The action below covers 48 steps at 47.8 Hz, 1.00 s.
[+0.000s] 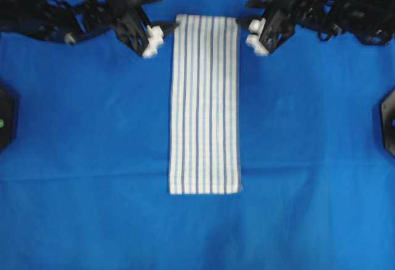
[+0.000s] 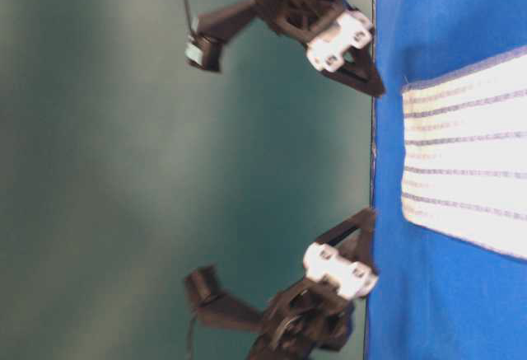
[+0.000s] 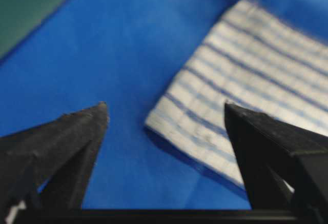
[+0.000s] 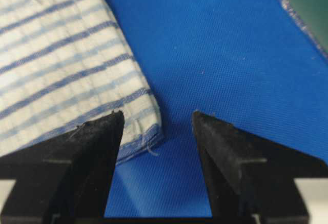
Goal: Fold a vertical towel.
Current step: 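Move both grippers to the towel's top corners and pinch them, then lift the top edge of the towel with both grippers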
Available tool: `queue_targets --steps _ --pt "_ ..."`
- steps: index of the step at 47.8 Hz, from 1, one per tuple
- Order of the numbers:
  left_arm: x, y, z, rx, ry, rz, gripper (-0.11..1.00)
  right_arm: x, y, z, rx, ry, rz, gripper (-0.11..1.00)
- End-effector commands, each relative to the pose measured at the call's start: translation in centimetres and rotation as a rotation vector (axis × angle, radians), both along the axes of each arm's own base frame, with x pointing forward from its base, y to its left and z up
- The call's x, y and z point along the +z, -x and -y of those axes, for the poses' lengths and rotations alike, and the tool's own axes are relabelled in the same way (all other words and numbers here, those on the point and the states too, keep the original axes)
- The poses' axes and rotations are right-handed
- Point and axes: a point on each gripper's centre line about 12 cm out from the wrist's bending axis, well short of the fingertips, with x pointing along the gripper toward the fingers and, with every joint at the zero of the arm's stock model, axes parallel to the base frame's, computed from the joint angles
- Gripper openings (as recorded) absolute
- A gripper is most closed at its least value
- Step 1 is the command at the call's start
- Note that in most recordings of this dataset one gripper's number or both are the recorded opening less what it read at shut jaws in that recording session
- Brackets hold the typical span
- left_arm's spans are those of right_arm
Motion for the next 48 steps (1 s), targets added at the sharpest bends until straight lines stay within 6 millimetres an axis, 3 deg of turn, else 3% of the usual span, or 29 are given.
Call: queue_targets --steps 1,8,18,21,29,33,41,48 --pt "-0.3 -1.1 -0.7 0.003 -0.006 0.012 0.87 0.1 -0.9 0.6 0.002 0.014 0.018 0.59" --pt "-1.6 -1.5 -1.1 0.008 0.005 -0.008 0.86 -1.4 -1.3 0.8 0.001 -0.003 -0.009 0.59" --pt "-2.6 -1.9 -1.4 0.008 0.016 -0.031 0.80 -1.8 -1.4 1.1 -0.002 -0.008 -0.017 0.57" --pt "-2.8 -1.9 -1.3 0.006 0.023 -0.043 0.68 -2.0 -1.3 1.0 0.000 -0.010 -0.023 0.52" --pt "-2.9 -2.2 -0.7 -0.014 0.016 -0.049 0.21 -2.0 -1.4 0.7 0.014 -0.007 -0.028 0.09" --pt "-2.8 -2.4 -0.4 -0.023 0.014 -0.047 0.04 -2.0 -1.5 0.7 0.014 -0.005 -0.024 0.08" --pt "-2.6 -2.5 -0.3 -0.029 0.009 -0.046 0.04 -1.6 -1.6 0.8 0.011 -0.002 -0.013 0.08" --pt "-0.9 -2.1 -1.4 -0.013 -0.025 -0.021 0.04 0.2 -1.5 1.1 0.003 0.021 0.025 0.08"
